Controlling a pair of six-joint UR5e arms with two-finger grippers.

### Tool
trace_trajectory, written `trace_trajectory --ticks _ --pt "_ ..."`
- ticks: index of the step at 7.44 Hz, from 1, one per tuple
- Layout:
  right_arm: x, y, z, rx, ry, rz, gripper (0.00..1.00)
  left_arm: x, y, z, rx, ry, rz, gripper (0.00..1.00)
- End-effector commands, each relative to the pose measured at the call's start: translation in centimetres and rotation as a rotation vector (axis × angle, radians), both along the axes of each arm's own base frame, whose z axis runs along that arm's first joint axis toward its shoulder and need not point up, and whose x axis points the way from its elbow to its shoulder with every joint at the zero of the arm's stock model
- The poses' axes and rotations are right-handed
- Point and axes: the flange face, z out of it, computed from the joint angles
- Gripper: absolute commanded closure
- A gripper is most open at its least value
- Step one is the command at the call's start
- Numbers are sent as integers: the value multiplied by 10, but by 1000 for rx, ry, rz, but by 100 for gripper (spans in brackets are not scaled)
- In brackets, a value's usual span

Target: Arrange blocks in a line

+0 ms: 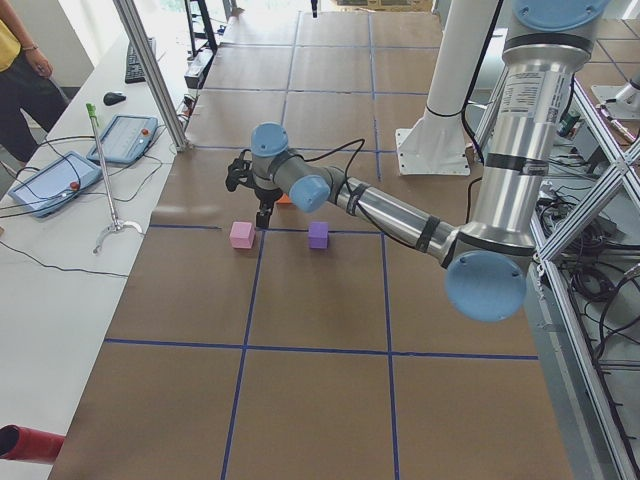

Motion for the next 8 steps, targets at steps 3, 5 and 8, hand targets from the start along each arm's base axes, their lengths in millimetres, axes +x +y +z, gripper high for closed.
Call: trace_trajectory --ticks 3,5,8 --pt "0 0 0 1 0 0 0 121 11 -74 -99 30 10 0" --pt "0 0 0 -1 0 0 0 165 29 -80 -46 -13 21 0" --pt "0 0 0 1 0 0 0 208 20 -82 -44 -61 18 0"
